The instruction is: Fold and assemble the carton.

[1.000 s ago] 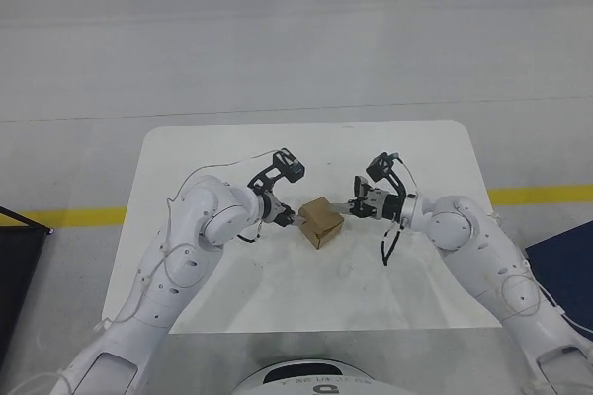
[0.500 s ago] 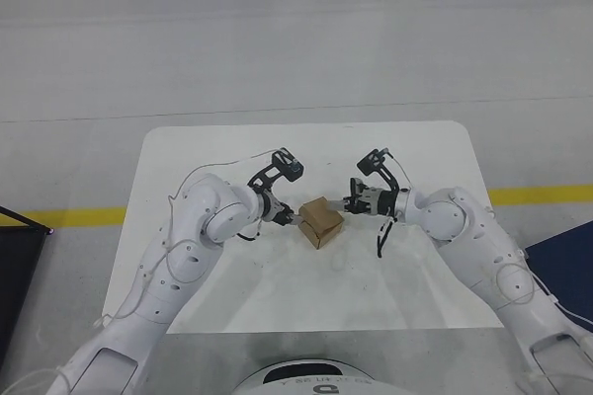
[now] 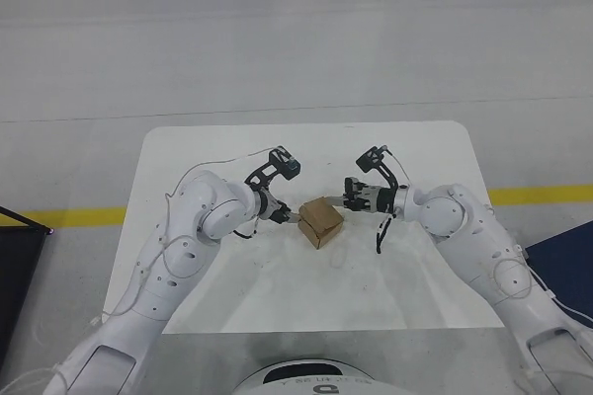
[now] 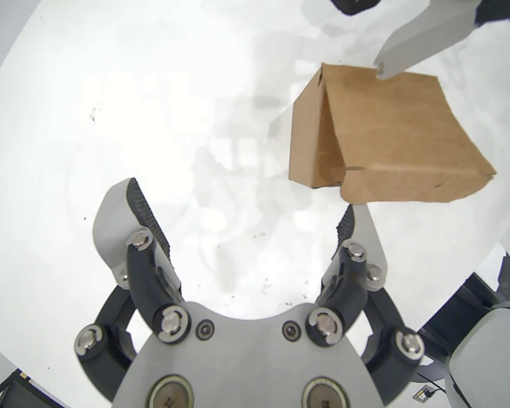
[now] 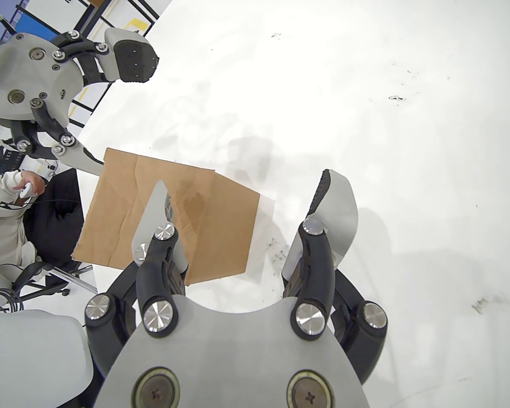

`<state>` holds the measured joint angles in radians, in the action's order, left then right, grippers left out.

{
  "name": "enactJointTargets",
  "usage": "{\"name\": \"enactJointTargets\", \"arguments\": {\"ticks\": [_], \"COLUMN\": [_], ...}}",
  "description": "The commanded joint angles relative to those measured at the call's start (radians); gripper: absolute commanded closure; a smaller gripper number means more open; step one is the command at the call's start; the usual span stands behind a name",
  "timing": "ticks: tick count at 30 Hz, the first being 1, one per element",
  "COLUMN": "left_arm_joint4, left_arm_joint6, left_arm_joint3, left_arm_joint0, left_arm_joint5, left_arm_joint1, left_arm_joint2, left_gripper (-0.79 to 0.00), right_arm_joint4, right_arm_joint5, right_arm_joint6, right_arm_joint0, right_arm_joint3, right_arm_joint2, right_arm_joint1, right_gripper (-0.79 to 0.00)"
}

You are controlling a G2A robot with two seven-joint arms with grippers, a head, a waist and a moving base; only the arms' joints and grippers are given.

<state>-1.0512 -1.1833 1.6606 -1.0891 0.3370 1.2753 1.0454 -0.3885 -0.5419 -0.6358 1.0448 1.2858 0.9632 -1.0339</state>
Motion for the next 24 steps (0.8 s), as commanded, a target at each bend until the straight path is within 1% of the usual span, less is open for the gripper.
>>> {"name": "enactJointTargets", "arguments": {"ticks": [1, 5, 9, 14, 24], "left_arm_joint4": [0.006, 0.024, 0.047, 0.053, 0.059], "left_arm_joint6": [0.005, 0.026, 0.046, 0.057, 0.055], "left_arm_joint3": [0.022, 0.058, 0.065, 0.041, -0.023], "left_arm_joint0": [-0.022, -0.059, -0.065, -0.032, 0.043], "left_arm_joint5": [0.026, 0.059, 0.069, 0.051, 0.026], "left_arm_joint1": [-0.008, -0.022, -0.027, -0.024, -0.015], "left_arm_joint2": [0.021, 0.069, 0.083, 0.051, -0.016], "left_gripper": [-0.785, -0.785, -0.785, -0.785, -0.785], "right_arm_joint4": [0.0, -0.001, -0.003, -0.009, 0.0], "right_arm_joint5": [0.001, 0.005, 0.01, 0.011, 0.009], "right_arm_joint6": [-0.003, -0.007, -0.011, -0.009, -0.028], "right_arm_joint0": [-0.002, -0.007, -0.012, -0.014, -0.022], "right_arm_joint3": [-0.002, -0.005, -0.009, -0.011, -0.025], "right_arm_joint2": [-0.001, -0.006, -0.011, -0.014, -0.015], "right_arm_joint1": [-0.001, -0.004, -0.008, -0.011, -0.016], "right_gripper": [-0.61, -0.616, -0.619, -0.6, -0.591]}}
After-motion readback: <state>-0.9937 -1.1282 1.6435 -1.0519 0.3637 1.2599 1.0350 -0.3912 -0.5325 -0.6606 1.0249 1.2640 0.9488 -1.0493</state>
